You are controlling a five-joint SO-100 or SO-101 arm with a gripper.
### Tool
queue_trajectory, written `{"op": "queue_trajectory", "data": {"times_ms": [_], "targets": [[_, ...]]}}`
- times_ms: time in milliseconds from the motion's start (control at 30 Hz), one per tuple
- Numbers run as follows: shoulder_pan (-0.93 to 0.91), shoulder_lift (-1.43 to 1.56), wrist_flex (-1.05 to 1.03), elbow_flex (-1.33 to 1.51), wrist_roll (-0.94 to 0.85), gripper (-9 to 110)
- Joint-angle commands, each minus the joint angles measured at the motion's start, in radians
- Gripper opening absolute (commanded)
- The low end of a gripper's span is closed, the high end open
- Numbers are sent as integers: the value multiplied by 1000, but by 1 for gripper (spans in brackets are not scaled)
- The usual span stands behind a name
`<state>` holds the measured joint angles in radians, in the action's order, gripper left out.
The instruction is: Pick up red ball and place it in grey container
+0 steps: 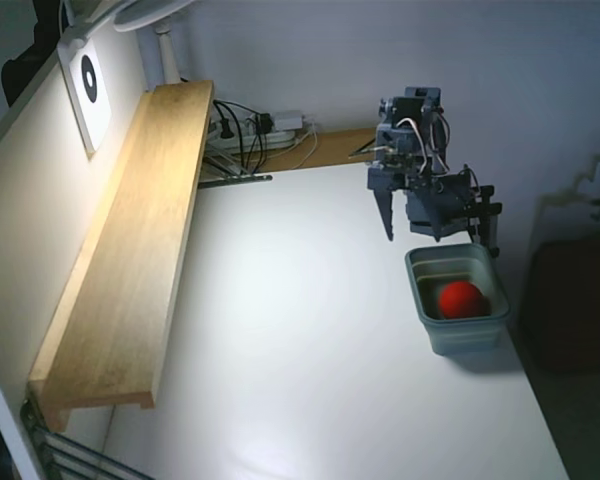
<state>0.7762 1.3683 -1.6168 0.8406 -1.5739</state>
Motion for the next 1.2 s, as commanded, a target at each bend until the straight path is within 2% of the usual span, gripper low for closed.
{"op": "queue_trajectory", "data": {"times_ms": [0, 1167], "targets": [[-76, 99, -21, 22, 3, 29], [-957, 541, -99, 353, 3, 6]]}}
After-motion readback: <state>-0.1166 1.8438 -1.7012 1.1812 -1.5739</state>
